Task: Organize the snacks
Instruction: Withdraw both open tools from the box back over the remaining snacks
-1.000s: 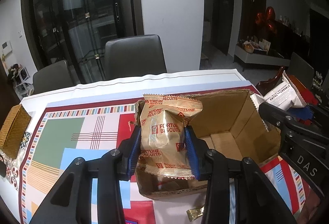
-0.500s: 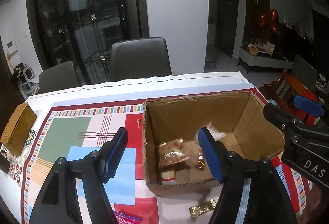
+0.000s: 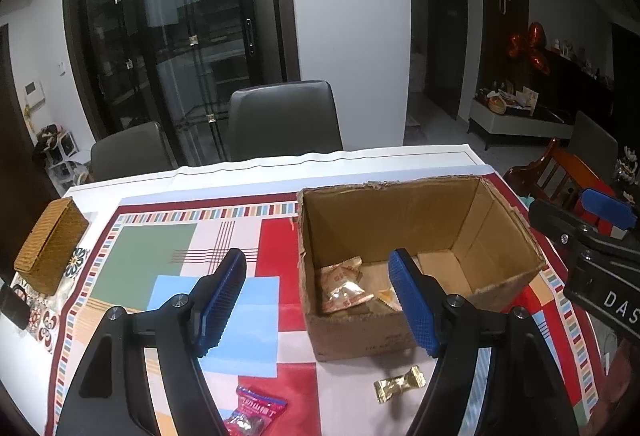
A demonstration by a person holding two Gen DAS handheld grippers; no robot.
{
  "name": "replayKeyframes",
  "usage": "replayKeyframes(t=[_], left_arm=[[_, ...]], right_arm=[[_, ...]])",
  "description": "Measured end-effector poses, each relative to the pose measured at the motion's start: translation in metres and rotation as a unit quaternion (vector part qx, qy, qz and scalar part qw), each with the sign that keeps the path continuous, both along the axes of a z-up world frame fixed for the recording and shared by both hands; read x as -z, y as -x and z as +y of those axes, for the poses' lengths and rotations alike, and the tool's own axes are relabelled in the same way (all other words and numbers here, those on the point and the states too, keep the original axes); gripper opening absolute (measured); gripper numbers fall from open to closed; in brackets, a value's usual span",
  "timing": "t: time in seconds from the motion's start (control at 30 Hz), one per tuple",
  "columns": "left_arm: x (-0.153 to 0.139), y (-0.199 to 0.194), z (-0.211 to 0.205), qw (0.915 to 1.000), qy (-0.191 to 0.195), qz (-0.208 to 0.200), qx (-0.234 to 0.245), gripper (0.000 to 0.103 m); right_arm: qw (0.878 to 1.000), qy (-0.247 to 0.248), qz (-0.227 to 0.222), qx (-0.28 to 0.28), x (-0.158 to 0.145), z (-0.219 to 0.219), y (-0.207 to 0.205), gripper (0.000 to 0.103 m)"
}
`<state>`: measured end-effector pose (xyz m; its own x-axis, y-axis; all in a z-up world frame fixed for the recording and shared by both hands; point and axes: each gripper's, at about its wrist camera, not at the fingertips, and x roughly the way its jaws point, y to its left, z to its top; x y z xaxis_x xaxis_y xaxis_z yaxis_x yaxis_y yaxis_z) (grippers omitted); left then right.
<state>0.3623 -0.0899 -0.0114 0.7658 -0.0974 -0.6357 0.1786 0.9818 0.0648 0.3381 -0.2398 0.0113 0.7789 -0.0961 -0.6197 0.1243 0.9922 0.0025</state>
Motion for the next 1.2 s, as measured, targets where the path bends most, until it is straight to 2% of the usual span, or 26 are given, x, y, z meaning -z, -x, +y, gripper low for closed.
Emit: replayKeyframes(t=[0.57,1.2], left_arm=[[-0.003,0.052,0.022,0.9998,0.005,-0.017,-0.008,0.073],[0.012,0.104,0.044,0.9997,-0.012,-0.020,-0.012,0.074]], right_arm=[[1.000,0.000,-0.014,0.002,-0.013,0.012,0.052,0.075],[0.999,-0.026,-0.003,0.023,0.006,0.018,0.104,0.075]])
